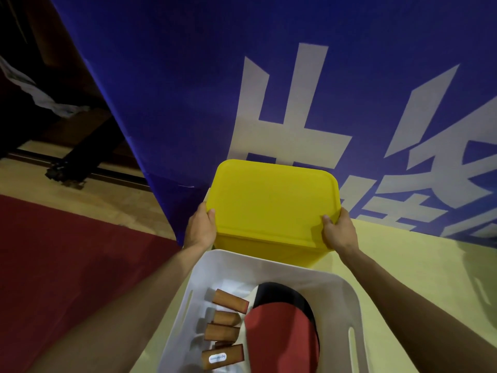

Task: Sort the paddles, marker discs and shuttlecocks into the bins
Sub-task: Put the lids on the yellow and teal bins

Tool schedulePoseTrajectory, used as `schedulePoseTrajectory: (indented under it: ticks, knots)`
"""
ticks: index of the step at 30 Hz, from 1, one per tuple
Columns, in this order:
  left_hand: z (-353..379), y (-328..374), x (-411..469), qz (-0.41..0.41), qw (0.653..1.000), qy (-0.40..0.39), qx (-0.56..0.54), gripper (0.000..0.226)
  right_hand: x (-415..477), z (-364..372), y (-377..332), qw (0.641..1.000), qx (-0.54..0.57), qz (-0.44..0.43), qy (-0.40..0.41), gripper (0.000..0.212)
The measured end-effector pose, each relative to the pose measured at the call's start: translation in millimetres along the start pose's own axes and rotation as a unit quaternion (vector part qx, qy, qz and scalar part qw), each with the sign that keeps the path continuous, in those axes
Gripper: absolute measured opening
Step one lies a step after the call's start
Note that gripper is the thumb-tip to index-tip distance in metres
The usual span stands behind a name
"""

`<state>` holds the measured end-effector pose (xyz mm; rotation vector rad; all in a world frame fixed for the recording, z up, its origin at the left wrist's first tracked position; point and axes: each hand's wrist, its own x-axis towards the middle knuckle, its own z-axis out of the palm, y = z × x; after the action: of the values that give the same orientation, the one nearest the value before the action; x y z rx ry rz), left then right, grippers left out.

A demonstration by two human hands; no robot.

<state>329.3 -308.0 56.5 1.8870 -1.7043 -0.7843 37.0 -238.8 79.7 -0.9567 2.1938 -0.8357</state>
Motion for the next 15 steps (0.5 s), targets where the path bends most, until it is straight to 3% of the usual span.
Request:
schedulePoseTrajectory:
  ticks: [5,15]
  knots:
    - [2,1,1,0.037,0.999,0.004,0.021,0.034,1,4,4,1.0,-0.017,-0.013,0.01,0.052]
    - [-3,-3,8,-0.012,0.994,-0.099,-0.048,0.041,-6,12,7,0.994,-0.089,-0.021,0.059,0.053]
